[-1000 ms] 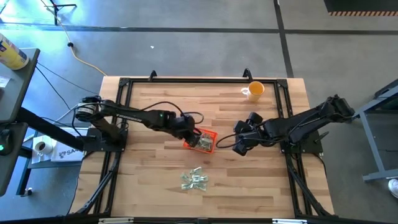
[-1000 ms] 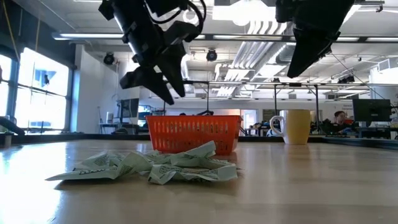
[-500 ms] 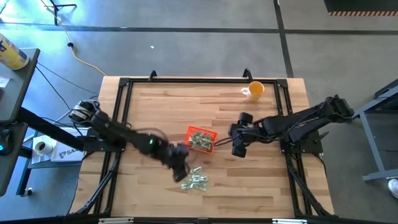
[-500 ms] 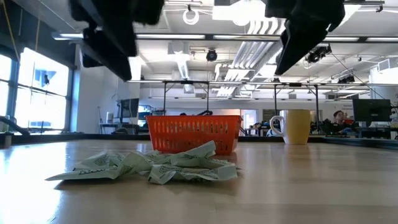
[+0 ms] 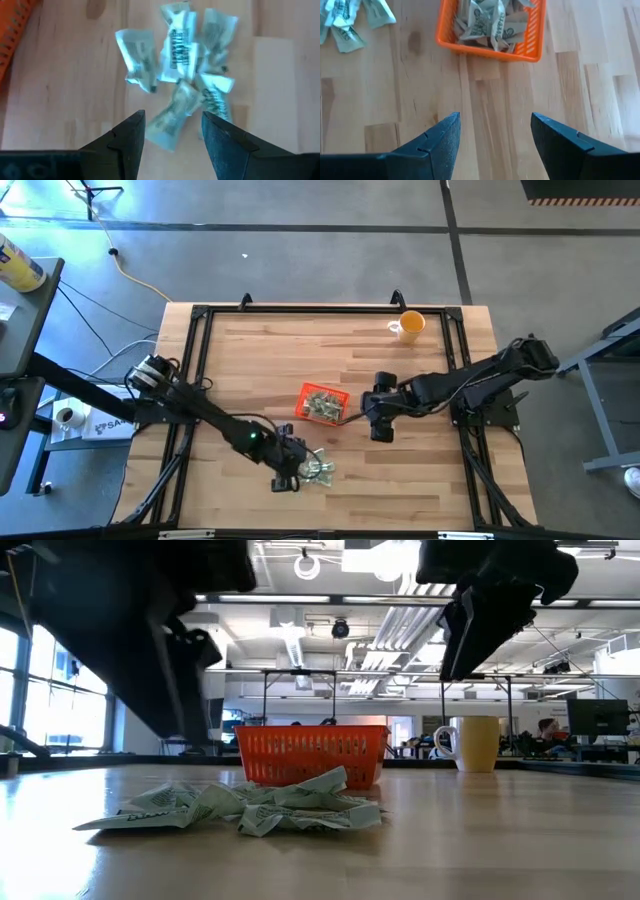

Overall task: Pick and place Stevia / Truvia into bins
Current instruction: Put the stevia packet into the orange bin

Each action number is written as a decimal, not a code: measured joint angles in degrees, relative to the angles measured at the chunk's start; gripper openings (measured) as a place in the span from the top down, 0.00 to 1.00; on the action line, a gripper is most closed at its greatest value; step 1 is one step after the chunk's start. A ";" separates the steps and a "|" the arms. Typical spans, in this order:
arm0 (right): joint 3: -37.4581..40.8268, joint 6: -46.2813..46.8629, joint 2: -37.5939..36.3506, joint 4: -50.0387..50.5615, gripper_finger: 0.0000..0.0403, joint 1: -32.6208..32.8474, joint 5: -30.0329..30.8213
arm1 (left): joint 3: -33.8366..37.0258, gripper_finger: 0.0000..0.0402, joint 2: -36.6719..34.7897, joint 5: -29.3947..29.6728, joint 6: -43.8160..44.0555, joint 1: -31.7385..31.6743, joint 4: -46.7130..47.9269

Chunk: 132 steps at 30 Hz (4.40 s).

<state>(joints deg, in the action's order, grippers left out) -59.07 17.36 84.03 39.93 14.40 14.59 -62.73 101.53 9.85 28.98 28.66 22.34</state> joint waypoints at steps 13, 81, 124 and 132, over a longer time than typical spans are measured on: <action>0.00 2.67 0.00 -0.22 0.42 1.92 4.19 | 0.36 0.43 3.01 -4.97 -6.72 -0.65 0.40; -22.24 -31.83 32.77 -21.00 0.44 0.57 -20.97 | -14.19 0.49 -10.35 11.65 48.02 7.96 45.94; -48.91 -26.29 36.37 16.18 0.94 -12.27 -9.72 | -10.39 0.49 -10.37 19.76 56.39 14.10 48.29; -45.80 -21.41 36.48 15.72 0.65 -12.29 -13.60 | -10.39 0.49 -10.37 19.77 55.91 14.09 48.28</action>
<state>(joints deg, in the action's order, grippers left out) -104.87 -4.05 120.51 55.65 2.10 0.98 -73.12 91.15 29.63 84.90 42.75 70.61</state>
